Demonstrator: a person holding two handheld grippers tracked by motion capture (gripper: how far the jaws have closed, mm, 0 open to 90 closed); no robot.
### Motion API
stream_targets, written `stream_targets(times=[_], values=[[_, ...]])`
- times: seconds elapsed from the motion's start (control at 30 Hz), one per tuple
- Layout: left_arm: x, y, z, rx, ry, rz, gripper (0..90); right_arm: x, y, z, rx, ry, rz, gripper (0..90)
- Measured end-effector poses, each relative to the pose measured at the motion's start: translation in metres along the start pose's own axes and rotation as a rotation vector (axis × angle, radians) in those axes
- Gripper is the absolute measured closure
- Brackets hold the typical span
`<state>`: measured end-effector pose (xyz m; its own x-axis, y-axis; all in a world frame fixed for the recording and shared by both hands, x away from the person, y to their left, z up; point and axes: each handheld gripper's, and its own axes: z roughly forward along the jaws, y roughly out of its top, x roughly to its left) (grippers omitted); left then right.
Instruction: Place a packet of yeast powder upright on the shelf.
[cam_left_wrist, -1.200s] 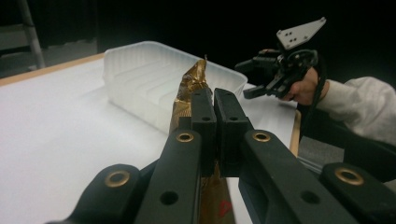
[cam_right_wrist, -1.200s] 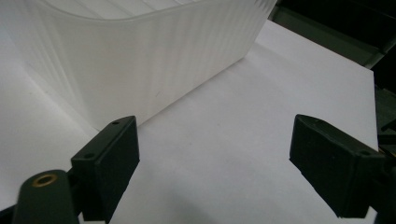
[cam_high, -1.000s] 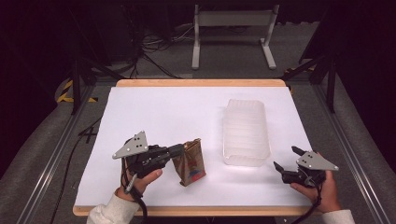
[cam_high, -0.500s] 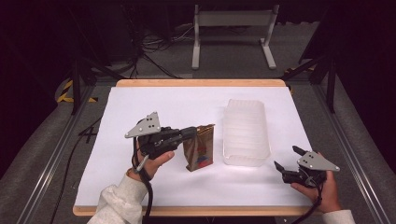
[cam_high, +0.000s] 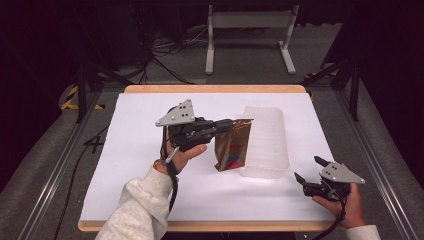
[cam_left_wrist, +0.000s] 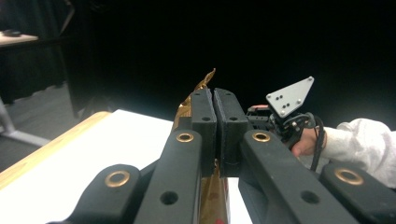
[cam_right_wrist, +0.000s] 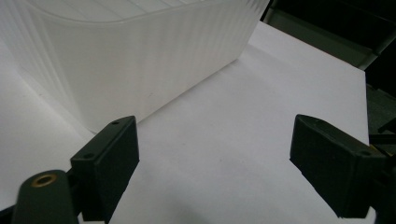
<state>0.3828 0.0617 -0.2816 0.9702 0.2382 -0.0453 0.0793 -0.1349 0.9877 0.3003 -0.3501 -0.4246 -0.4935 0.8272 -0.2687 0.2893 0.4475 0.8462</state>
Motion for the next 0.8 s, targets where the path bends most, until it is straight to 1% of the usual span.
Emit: stream_targets(times=[0.07,0.13,0.2,0.23,0.27,0.33,0.4,0.43,0.5,0.57,0.6,0.63,0.7,0.73,0.8], values=[[0.002,0.001,0.005,0.001,-0.005,0.007,88.1,0.0,0.0,0.0,0.001,-0.001,0.003,16.3],[0.006,0.002,0.012,0.002,-0.027,0.009,88.1,0.0,0.0,0.0,0.001,-0.004,0.003,16.4],[0.008,0.003,0.017,-0.002,-0.039,0.019,88.0,-0.001,-0.001,0.0,0.001,-0.006,0.002,16.4],[0.009,0.004,0.02,-0.004,-0.052,0.032,88.0,-0.001,-0.001,0.0,0.0,-0.007,0.003,16.4],[0.01,0.005,0.021,-0.006,-0.058,0.04,88.1,-0.001,-0.001,0.0,0.0,-0.006,0.005,16.6],[0.012,0.007,0.026,-0.006,-0.066,0.042,88.0,-0.001,-0.001,0.0,-0.002,-0.005,0.009,16.7],[0.013,0.01,0.032,-0.009,-0.072,0.046,88.0,-0.001,-0.001,0.0,0.002,-0.003,0.008,16.7],[0.013,0.01,0.032,-0.009,-0.072,0.046,88.0,-0.001,-0.001,0.0,0.002,-0.003,0.008,16.7],[0.014,0.015,0.04,-0.005,-0.078,0.055,88.0,-0.001,-0.001,0.0,0.002,0.0,0.006,16.7],[0.014,0.017,0.043,-0.004,-0.078,0.062,88.0,-0.001,-0.001,0.0,0.003,0.001,0.01,16.6],[0.014,0.017,0.043,-0.004,-0.078,0.062,88.0,-0.001,-0.001,0.0,0.003,0.001,0.01,16.6],[0.015,0.019,0.046,-0.006,-0.084,0.059,88.0,-0.001,-0.001,0.0,0.003,0.001,0.01,16.6],[0.015,0.02,0.053,0.01,-0.083,0.073,88.0,-0.002,-0.002,0.0,0.001,0.0,0.01,16.6],[0.015,0.019,0.056,0.012,-0.094,0.07,88.0,-0.002,-0.002,0.0,0.0,0.0,0.013,16.6],[0.015,0.018,0.064,0.033,-0.083,0.083,88.0,-0.001,-0.002,0.0,0.003,0.004,0.011,16.6]])
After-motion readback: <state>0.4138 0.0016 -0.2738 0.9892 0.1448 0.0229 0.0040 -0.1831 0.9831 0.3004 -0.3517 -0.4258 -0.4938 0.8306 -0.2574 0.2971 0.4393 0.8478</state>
